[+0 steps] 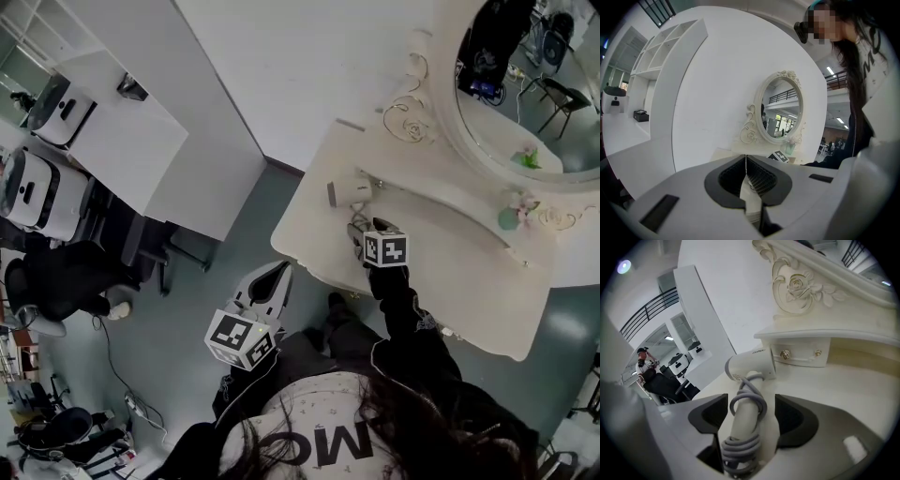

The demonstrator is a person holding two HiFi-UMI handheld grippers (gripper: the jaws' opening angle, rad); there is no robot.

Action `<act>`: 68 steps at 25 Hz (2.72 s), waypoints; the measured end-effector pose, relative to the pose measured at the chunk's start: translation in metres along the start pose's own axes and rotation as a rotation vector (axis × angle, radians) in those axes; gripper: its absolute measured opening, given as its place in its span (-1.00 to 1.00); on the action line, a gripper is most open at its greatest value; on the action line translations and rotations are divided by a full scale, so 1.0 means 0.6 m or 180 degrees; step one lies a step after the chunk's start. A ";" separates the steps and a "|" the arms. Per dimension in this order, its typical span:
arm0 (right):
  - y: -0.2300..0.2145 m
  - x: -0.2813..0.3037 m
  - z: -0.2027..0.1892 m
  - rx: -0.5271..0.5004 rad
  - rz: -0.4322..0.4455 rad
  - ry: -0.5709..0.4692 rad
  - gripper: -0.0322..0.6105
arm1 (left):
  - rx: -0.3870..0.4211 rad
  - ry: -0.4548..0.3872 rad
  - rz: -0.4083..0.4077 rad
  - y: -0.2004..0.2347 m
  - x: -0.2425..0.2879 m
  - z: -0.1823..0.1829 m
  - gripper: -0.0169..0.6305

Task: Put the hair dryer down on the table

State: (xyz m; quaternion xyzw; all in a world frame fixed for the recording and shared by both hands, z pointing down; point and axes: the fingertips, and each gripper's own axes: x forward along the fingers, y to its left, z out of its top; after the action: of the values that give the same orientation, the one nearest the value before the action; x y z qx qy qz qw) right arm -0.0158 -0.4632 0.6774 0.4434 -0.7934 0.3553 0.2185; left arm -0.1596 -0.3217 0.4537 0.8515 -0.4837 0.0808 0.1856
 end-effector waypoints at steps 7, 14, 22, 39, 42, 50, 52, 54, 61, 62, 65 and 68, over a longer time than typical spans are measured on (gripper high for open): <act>0.015 -0.085 -0.012 0.0091 -0.0125 -0.0301 0.06 | 0.0046 -0.0087 -0.0167 0.015 -0.037 0.003 -0.99; 0.095 -0.197 -0.013 0.0071 0.0002 -0.0821 0.06 | 0.0121 -0.0151 -0.0457 -0.004 -0.081 -0.012 -0.99; 0.242 -0.302 -0.061 -0.0020 0.0205 -0.1267 0.05 | 0.0223 -0.0163 -0.0735 -0.022 -0.182 -0.047 -0.99; 0.457 -0.417 -0.162 -0.0207 0.0385 -0.1478 -0.60 | 0.0151 -0.0114 -0.1216 -0.061 -0.281 -0.109 -0.99; 0.460 -0.433 -0.167 -0.0148 0.0418 -0.1530 -0.75 | 0.0148 -0.0105 -0.1249 -0.071 -0.277 -0.114 -0.99; 0.440 -0.493 -0.200 -0.0116 0.0422 -0.1616 -0.80 | 0.0188 -0.0099 -0.1324 -0.132 -0.274 -0.130 -0.99; 0.430 -0.514 -0.216 -0.0103 0.0425 -0.1632 -0.80 | 0.0213 -0.0083 -0.1330 -0.159 -0.276 -0.136 -0.99; 0.420 -0.539 -0.233 -0.0080 0.0430 -0.1656 -0.80 | 0.0251 -0.0070 -0.1333 -0.189 -0.283 -0.142 -0.99; 0.399 -0.629 -0.297 -0.0101 0.0539 -0.1714 -0.80 | 0.0332 -0.0080 -0.1233 -0.290 -0.325 -0.167 -0.99; 0.399 -0.641 -0.308 -0.0114 0.0563 -0.1712 -0.80 | 0.0344 -0.0081 -0.1210 -0.304 -0.334 -0.173 -0.99; 0.401 -0.673 -0.340 -0.0165 0.0644 -0.1697 -0.80 | 0.0397 -0.0075 -0.1115 -0.341 -0.361 -0.191 -0.99; 0.401 -0.702 -0.371 -0.0213 0.0725 -0.1677 -0.80 | 0.0413 -0.0064 -0.1049 -0.380 -0.384 -0.213 -0.99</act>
State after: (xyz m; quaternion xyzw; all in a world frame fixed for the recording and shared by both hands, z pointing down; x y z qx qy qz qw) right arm -0.0002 0.0215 0.4547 0.4210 -0.8788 0.2237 -0.0220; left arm -0.0793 0.0170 0.4435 0.9302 -0.3331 0.0719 0.1362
